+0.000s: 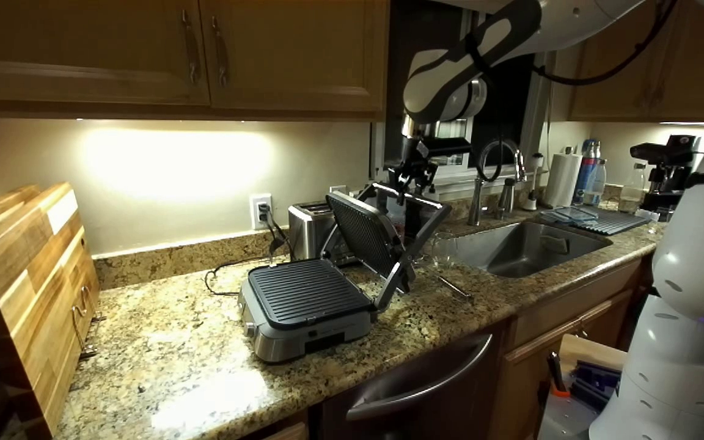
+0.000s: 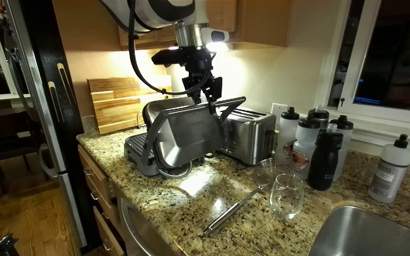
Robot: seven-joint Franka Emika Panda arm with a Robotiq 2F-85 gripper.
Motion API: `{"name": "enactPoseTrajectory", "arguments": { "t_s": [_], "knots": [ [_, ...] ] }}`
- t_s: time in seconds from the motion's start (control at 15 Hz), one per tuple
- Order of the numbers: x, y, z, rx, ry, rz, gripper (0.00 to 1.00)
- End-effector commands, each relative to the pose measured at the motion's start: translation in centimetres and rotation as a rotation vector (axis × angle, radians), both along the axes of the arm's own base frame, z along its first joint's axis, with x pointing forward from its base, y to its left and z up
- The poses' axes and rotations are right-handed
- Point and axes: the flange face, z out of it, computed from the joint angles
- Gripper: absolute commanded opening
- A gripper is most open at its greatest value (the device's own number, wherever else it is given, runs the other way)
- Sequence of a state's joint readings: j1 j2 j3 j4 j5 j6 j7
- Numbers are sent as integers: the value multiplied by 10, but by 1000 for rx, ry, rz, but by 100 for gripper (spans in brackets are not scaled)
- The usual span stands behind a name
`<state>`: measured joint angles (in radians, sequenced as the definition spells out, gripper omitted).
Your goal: Close the sandwich maker
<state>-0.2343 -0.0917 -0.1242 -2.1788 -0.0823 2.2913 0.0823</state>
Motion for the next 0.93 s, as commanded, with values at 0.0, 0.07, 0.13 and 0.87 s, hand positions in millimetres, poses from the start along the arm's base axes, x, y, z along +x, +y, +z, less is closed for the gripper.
{"name": "enactPoseTrajectory", "arguments": {
  "t_s": [0.0,0.07,0.13,0.87],
  "knots": [
    [1,-5,10,-3,-14,5,27],
    [1,-5,14,-9,-19,5,20],
    [2,-5,17,-19,-25,6,14],
    [9,36,37,-33,-53,97,8]
  ]
}}
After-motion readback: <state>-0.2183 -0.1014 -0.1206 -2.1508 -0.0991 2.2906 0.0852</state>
